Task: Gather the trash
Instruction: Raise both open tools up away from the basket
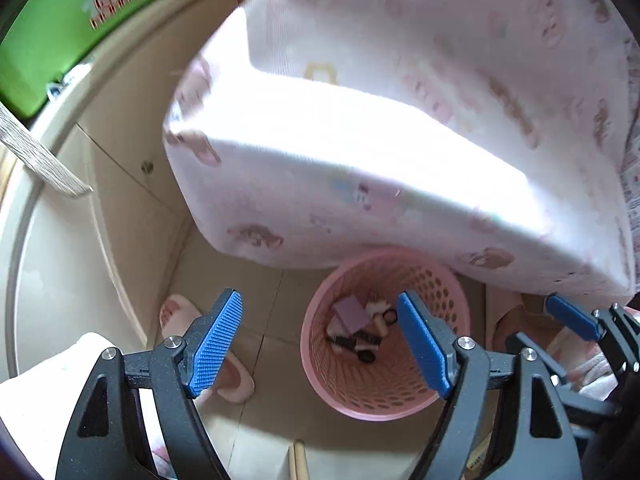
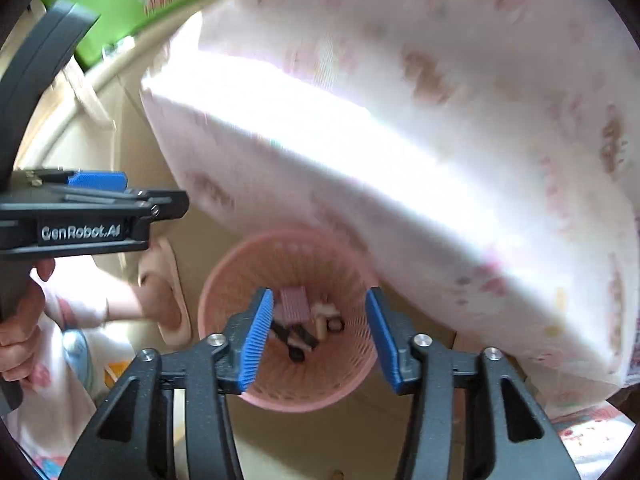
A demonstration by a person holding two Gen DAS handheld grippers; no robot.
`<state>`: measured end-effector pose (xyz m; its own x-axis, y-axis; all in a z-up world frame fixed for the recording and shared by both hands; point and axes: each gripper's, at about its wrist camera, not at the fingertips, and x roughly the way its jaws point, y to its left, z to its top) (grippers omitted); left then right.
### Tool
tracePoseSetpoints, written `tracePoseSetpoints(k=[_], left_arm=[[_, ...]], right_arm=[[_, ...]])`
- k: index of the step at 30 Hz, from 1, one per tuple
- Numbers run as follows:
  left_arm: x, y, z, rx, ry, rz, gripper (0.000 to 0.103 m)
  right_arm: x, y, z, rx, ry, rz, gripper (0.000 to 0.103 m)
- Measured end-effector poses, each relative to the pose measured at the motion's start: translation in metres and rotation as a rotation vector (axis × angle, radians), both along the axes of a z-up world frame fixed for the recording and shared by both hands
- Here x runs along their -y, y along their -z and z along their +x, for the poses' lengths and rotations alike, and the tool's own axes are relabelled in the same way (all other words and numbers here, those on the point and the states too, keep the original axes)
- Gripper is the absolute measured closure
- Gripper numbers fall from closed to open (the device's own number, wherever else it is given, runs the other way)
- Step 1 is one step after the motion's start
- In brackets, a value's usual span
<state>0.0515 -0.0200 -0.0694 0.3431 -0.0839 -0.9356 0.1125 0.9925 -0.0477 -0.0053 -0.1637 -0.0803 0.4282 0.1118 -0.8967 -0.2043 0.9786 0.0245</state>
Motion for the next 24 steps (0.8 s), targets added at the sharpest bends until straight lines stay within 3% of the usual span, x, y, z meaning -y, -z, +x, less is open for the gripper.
tracePoseSetpoints(k=[5, 9, 13, 16, 19, 24], left_arm=[[-0.011, -0.035, -0.012, 0.12, 0.002, -0.061, 0.018], [-0.012, -0.056, -0.023, 0.236, -0.004, -0.011, 0.006], [-0.012, -0.055, -0.025, 0.239, 0.032, -0.006, 0.001], [-0.006, -0.046, -0.024, 0.226, 0.029, 0.004, 0.002], [0.0, -0.048, -0.029, 0.275, 0.043, 0.036, 0.002], [-0.001, -0.058, -0.033, 0.333, 0.04, -0.004, 0.002]], right_arm=[[0.014, -0.041, -0.01, 0.123, 0.042, 0.029, 0.045], [0.024, -0.067, -0.024, 0.228, 0.075, 0.022, 0.036], [0.037, -0.083, -0.028, 0.306, 0.102, 0.009, 0.024], [0.04, -0.08, -0.023, 0.317, 0.113, -0.029, 0.023], [0.042, -0.074, -0.018, 0.301, 0.12, -0.041, 0.023], [0.046, -0.073, -0.019, 0.314, 0.148, -0.047, 0.023]])
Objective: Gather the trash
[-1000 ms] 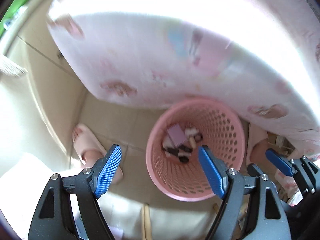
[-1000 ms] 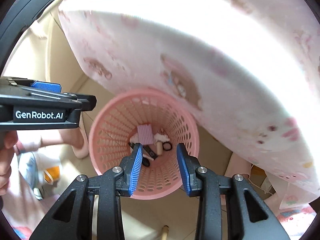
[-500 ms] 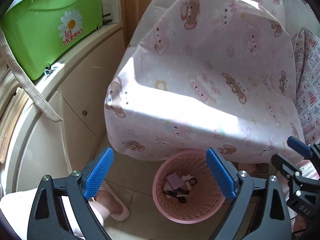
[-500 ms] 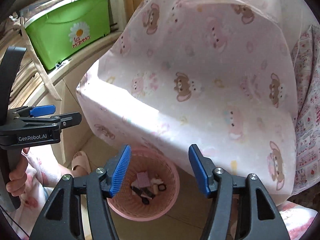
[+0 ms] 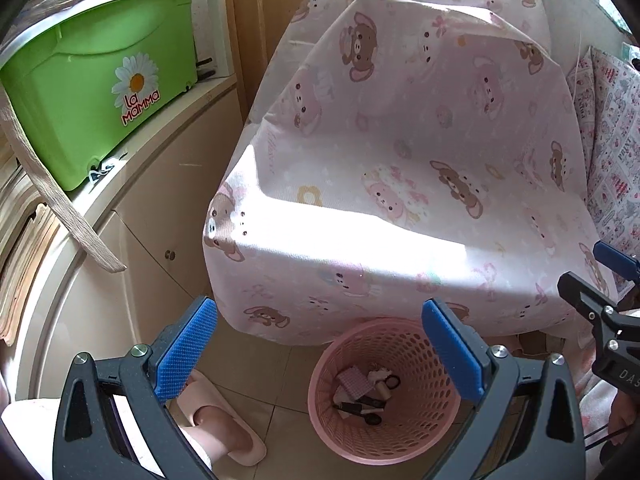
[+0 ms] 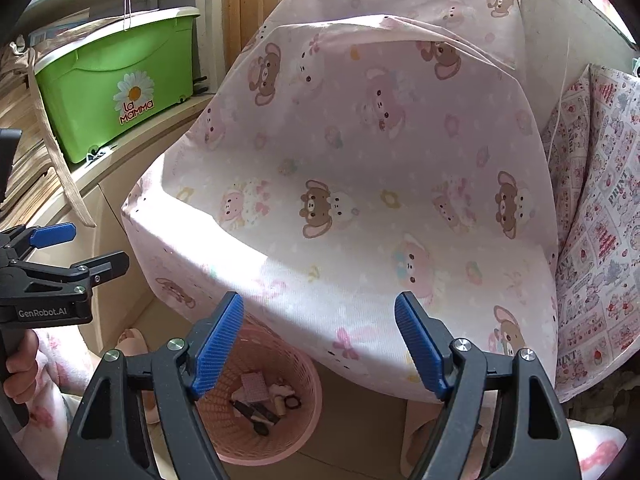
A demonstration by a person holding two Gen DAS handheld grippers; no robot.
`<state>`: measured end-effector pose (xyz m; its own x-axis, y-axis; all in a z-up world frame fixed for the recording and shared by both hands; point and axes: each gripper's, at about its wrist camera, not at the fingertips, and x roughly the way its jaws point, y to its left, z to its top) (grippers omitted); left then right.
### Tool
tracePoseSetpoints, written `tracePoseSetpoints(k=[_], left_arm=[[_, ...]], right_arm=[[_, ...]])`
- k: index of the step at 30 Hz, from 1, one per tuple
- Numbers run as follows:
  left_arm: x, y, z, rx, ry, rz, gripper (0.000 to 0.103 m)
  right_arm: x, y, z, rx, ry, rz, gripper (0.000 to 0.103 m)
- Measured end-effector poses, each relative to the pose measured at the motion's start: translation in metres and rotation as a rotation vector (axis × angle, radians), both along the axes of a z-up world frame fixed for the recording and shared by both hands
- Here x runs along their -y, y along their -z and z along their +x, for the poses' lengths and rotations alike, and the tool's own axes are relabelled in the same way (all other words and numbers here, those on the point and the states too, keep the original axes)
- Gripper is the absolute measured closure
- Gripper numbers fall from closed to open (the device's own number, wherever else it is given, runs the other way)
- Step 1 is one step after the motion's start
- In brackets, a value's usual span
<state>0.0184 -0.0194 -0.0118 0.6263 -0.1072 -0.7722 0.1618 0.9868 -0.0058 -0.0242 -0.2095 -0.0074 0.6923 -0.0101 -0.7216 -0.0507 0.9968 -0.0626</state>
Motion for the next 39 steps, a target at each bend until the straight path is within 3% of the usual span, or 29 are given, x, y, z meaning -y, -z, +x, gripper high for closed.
tracePoseSetpoints(k=[4, 13, 21, 39], left_arm=[[0.001, -0.002, 0.0, 0.014, 0.012, -0.043, 0.002], [0.004, -0.008, -0.003, 0.067, -0.003, -0.019, 0.002], [0.002, -0.025, -0.015, 0.173, -0.012, -0.032, 0.001], [-0.003, -0.029, -0.017, 0.18, -0.022, -0.079, 0.001]], right_arm=[[0.002, -0.002, -0.003, 0.012, 0.021, 0.012, 0.023], [0.004, -0.007, -0.004, 0.031, 0.043, 0.039, 0.023], [0.004, -0.008, -0.005, 0.039, 0.047, 0.035, 0.023], [0.0, -0.004, -0.003, 0.027, 0.031, 0.018, 0.023]])
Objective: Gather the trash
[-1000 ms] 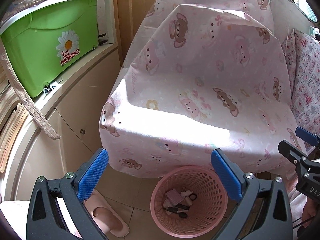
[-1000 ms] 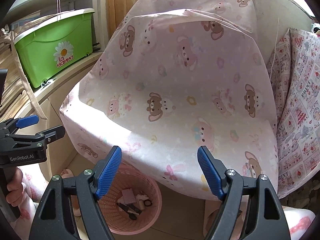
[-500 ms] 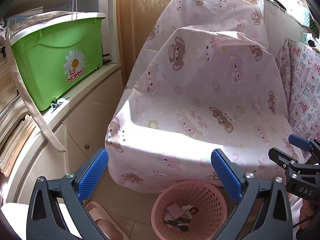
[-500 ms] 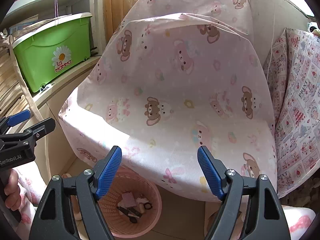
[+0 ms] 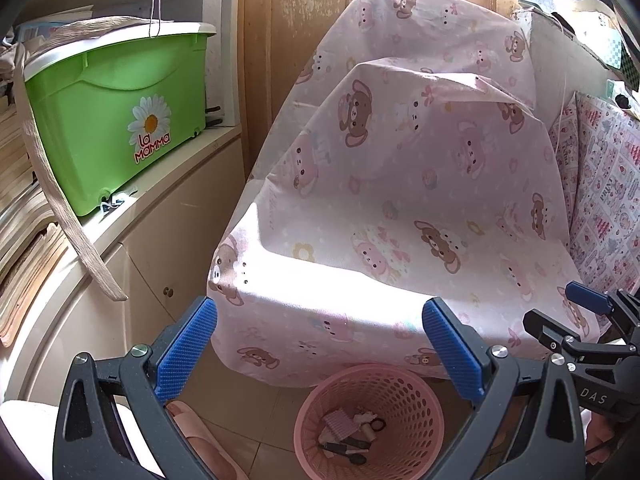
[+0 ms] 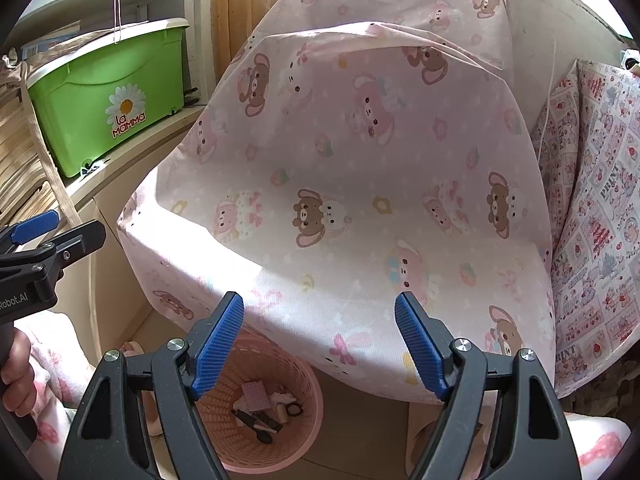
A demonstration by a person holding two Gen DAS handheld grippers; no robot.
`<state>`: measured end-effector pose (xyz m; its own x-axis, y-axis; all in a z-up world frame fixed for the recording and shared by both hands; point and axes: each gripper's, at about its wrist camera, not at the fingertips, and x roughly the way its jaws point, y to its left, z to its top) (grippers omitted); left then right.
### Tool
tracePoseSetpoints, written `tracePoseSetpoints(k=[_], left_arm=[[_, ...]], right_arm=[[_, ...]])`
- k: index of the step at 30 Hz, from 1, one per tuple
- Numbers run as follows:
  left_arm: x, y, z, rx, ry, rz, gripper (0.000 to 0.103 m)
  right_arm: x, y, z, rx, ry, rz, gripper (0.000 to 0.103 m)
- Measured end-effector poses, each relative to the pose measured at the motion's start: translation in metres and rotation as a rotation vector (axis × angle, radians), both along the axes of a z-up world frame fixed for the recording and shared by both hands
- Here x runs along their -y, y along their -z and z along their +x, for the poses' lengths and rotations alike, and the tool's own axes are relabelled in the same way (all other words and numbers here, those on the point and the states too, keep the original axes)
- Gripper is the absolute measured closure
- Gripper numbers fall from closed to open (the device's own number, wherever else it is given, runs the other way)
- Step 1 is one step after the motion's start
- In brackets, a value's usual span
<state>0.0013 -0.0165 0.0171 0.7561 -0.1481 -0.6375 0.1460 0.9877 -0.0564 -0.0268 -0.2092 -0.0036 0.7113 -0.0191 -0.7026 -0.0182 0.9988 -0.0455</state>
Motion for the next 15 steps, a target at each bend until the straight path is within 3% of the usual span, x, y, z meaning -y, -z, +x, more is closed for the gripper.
tracePoseSetpoints(k=[15], left_arm=[[0.0041, -0.0019, -0.0035, 0.02, 0.009, 0.014, 0.001]], right_arm=[[0.0005, -0.0013, 0.0003, 0.002, -0.001, 0.002, 0.023]])
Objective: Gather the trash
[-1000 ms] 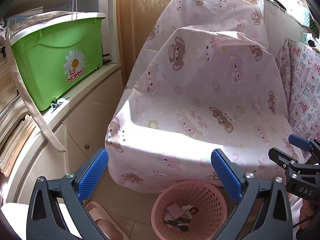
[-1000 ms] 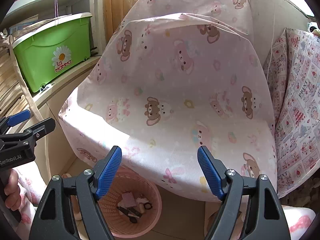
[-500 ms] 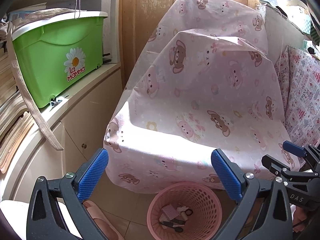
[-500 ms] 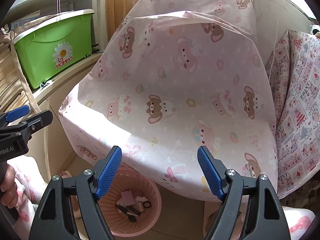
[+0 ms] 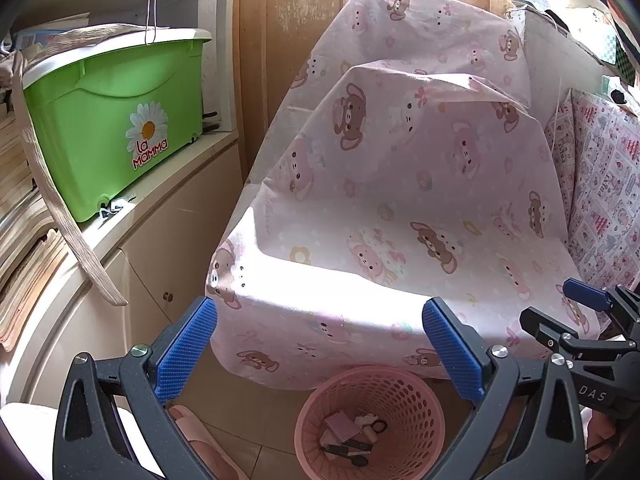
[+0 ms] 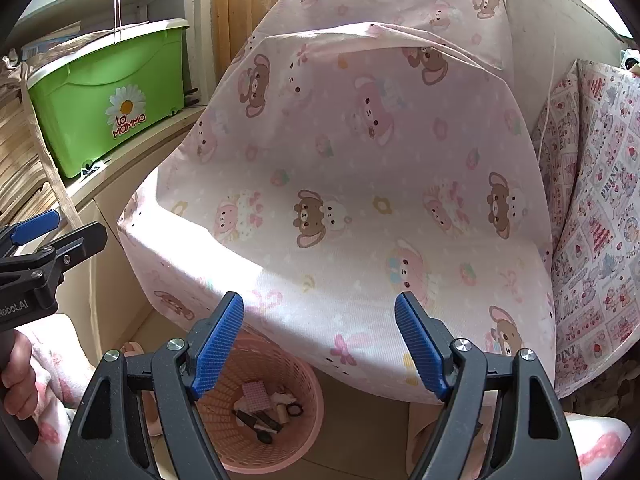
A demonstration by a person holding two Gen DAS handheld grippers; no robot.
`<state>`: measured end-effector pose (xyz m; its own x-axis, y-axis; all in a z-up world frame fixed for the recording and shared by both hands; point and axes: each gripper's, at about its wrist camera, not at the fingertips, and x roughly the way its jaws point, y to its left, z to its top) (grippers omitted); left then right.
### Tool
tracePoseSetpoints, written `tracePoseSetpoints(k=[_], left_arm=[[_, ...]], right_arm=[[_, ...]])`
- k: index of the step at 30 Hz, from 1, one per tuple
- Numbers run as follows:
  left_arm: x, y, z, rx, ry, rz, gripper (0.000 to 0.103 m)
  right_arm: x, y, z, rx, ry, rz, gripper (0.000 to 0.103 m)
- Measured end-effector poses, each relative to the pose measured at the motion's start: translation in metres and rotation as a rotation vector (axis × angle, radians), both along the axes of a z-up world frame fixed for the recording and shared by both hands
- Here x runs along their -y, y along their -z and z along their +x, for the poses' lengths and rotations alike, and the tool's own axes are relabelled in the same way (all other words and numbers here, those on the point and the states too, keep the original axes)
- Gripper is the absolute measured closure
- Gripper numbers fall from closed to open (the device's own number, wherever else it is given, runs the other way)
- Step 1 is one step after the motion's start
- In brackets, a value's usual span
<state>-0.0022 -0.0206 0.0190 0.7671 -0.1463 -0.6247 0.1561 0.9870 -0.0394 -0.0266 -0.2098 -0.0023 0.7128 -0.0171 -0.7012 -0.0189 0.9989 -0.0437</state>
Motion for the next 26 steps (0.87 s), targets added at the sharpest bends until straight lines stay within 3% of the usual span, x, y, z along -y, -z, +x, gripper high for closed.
tracePoseSetpoints(k=[26], left_arm=[[-0.0002, 0.0011, 0.0001, -0.012, -0.012, 0.002, 0.001]], right_arm=[[0.0027, 0.0032, 0.0027, -0.008, 0.029, 0.007, 0.023]])
